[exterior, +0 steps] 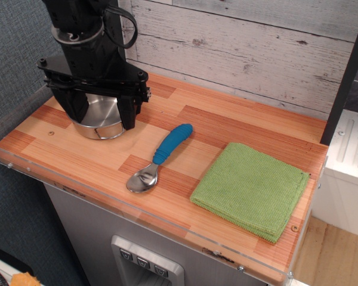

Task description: Place the green cloth on the far edge of the table

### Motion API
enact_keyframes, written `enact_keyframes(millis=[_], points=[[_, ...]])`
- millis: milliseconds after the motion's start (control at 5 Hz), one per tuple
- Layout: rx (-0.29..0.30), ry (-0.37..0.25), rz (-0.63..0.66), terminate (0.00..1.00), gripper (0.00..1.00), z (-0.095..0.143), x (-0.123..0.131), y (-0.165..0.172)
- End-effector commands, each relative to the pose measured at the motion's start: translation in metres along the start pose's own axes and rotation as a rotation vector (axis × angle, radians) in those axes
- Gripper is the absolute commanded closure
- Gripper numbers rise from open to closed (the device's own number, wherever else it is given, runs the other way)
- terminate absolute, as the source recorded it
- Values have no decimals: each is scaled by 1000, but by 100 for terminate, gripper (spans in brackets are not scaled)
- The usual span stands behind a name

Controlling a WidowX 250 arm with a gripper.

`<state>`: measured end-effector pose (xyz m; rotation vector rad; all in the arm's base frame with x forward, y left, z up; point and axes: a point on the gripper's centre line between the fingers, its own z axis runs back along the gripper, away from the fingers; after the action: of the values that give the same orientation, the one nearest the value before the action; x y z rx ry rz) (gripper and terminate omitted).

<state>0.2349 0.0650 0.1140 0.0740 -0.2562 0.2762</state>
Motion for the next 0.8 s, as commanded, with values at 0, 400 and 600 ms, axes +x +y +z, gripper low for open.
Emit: enact_keyframes(millis=[0,400,600], points=[[0,0,0,0,0,0,0,0],[-41,-5,-126,0,0,-14,-1,-54],[-100,18,-140,0,100,-21,1,-90]])
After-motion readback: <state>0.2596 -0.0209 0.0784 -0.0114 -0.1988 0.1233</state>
